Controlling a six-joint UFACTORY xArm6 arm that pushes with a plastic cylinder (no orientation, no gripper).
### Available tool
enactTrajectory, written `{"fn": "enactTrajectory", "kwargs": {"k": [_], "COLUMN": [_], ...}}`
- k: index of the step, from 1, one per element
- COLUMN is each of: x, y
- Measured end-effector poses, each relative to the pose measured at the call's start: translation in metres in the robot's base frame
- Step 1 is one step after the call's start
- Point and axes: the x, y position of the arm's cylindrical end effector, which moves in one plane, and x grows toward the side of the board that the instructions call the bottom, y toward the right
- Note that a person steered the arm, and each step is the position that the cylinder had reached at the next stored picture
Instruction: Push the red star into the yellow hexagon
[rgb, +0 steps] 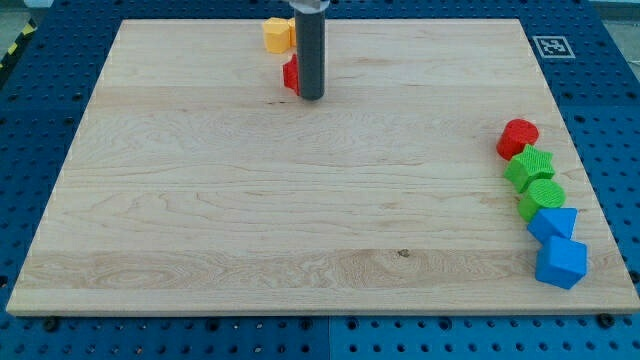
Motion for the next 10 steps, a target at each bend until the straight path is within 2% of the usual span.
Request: {"fn": "enactTrajectory", "kwargs": {"k": [2, 3, 6, 7, 9, 10], "x": [0.021, -0.019, -0.03, 0.009, -0.026, -0.025], "y": [0.024, 0.024, 0.024, 0.029, -0.002, -0.002]}}
